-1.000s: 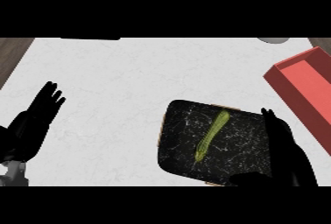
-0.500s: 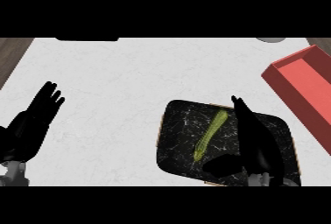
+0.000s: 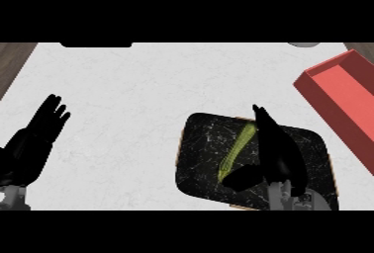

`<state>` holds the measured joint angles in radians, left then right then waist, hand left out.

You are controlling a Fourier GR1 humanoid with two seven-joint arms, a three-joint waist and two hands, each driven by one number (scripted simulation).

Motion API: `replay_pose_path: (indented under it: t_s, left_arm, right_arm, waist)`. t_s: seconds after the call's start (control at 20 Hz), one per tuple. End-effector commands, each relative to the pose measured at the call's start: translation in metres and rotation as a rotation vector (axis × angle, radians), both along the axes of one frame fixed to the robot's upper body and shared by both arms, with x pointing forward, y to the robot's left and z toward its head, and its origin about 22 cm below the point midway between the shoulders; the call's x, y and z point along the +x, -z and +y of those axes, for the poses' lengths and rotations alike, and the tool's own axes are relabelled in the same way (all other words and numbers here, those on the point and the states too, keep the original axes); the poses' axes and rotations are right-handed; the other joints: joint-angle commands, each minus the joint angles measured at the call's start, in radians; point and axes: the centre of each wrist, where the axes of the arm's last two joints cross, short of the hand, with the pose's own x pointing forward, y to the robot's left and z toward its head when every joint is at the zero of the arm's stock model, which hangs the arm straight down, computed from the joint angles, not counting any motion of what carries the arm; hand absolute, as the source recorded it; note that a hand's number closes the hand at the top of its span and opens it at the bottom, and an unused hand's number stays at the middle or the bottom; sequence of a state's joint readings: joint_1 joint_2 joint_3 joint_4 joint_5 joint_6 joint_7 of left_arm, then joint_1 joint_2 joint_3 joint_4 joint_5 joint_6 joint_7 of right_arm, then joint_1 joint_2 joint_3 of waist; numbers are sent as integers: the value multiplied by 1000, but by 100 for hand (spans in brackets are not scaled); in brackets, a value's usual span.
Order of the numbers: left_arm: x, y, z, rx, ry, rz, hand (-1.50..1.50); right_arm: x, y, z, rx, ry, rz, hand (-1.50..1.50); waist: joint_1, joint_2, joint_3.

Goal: Pick the squash from the tray and place it in the cardboard box

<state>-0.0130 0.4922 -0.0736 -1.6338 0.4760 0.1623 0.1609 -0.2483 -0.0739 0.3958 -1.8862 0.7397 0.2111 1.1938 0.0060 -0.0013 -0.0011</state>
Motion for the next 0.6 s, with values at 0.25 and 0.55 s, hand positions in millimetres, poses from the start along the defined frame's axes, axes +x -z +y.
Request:
replay_pose_path:
  t_s: [0.25, 0.55]
  left_arm:
    - [3, 14, 11, -11, 4, -3, 0]
    - [4, 0, 0, -1, -17, 6, 0]
  right_arm:
    - [12, 16, 20, -93, 61, 80, -150]
    - [18, 2, 22, -171, 54, 124, -150]
  waist:
    - [-5, 2, 1]
    - [-4, 0, 1]
